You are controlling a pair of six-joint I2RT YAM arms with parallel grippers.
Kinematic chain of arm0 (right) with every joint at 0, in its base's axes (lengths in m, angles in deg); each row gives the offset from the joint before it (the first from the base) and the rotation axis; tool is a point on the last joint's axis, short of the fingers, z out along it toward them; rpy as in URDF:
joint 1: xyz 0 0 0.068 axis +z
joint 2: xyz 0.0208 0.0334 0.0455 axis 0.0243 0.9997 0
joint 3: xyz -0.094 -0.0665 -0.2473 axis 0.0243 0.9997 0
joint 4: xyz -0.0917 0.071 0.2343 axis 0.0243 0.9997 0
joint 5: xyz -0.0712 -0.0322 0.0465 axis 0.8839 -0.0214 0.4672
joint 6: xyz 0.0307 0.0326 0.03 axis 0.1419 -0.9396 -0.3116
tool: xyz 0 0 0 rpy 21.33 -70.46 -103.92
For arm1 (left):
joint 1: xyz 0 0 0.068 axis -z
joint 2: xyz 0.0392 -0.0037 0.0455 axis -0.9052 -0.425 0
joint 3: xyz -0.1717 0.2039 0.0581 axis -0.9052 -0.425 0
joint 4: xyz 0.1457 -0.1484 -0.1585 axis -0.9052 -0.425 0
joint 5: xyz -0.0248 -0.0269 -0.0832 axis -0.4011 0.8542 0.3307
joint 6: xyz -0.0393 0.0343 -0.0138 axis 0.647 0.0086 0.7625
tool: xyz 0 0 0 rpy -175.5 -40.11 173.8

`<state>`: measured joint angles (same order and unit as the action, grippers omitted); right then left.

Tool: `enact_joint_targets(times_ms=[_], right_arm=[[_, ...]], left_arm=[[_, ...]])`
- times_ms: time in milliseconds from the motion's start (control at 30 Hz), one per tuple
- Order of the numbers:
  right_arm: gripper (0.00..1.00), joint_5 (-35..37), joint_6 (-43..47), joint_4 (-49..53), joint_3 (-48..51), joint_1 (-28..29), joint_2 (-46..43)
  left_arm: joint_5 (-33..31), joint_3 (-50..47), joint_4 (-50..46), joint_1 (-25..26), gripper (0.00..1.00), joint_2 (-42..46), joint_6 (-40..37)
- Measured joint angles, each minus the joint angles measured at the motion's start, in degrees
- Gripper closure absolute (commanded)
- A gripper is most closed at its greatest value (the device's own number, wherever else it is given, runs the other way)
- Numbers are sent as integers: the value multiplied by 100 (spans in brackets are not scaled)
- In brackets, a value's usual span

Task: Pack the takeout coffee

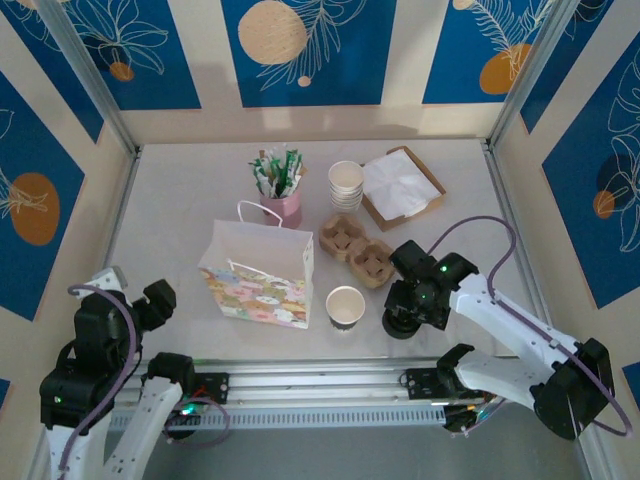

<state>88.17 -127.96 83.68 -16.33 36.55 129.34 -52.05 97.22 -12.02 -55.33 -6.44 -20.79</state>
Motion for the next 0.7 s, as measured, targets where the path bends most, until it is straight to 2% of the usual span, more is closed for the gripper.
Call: enact_joint_targets(times_ms=[267, 700], right_arm=[[13, -105, -2, -195, 74, 35, 356], [14, -105, -2, -345, 170, 179, 450]], left_arm=[[2, 0, 0, 0, 20, 7, 66], [48, 0, 2, 0, 21, 111, 105]])
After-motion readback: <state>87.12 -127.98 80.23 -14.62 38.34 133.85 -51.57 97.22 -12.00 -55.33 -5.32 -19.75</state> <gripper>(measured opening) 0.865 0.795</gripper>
